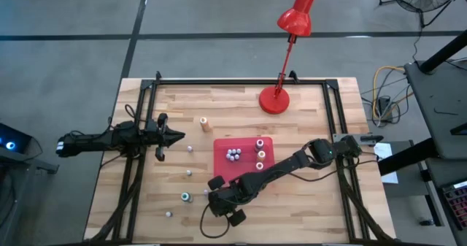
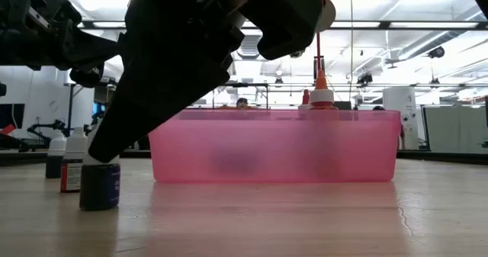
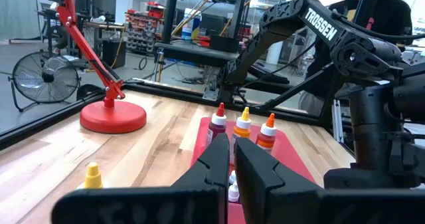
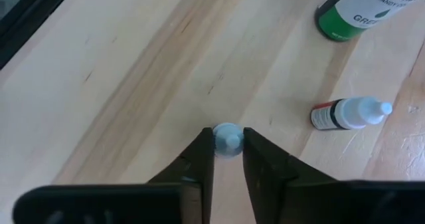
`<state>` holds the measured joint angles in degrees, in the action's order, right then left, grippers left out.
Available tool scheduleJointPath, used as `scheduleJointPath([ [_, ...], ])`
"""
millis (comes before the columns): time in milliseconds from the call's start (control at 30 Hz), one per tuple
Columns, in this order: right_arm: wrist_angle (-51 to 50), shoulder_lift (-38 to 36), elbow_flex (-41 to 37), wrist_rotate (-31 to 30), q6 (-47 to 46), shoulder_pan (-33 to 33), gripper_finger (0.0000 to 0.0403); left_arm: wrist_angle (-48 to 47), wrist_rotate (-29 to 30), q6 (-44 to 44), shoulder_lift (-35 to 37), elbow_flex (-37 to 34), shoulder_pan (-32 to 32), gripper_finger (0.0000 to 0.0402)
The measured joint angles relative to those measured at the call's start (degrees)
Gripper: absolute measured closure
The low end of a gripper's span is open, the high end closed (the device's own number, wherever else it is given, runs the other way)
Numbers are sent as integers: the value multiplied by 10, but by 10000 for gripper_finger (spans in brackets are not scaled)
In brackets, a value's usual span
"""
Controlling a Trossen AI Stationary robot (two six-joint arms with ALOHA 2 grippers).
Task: Pick & Place food coloring
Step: Put the small violet food coloring bottle into the red bin
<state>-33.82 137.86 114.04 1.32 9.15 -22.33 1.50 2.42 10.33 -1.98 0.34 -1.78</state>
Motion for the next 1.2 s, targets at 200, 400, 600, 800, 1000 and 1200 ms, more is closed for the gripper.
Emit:
scheduleJointPath([
  [200, -7, 0, 7, 0, -2, 0, 351, 0, 0, 0, 0, 0, 0, 402],
  [400, -49, 0, 56, 0, -13, 1, 352, 0, 0, 0, 0, 0, 0, 402],
  [600, -146, -1, 135, -31, -17, 10, 352, 0, 0, 0, 0, 0, 0, 402],
  [800, -206, -2, 208, -63, -64, 27, 353, 0, 0, 0, 0, 0, 0, 402],
  [1000, -234, -15, 207, -108, -181, 48, 353, 0, 0, 0, 0, 0, 0, 402],
  [1200, -304, -16, 209, -172, -278, 59, 353, 0, 0, 0, 0, 0, 0, 402],
])
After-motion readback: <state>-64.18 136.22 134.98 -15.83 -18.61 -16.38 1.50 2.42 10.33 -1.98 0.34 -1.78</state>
